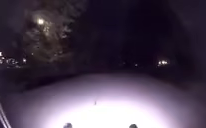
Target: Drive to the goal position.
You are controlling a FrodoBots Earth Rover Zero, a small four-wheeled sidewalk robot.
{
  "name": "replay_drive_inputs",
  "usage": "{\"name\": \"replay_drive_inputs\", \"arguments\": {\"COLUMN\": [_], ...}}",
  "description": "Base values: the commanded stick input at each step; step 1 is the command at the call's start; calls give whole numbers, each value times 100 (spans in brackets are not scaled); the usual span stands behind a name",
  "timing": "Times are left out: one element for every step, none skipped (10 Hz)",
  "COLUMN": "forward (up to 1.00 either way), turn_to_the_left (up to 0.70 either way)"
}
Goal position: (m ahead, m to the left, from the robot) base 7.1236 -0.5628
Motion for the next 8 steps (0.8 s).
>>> {"name": "replay_drive_inputs", "arguments": {"forward": [50,50,50,50,50,50,50,50], "turn_to_the_left": [0,0,0,0,0,0,0,0]}}
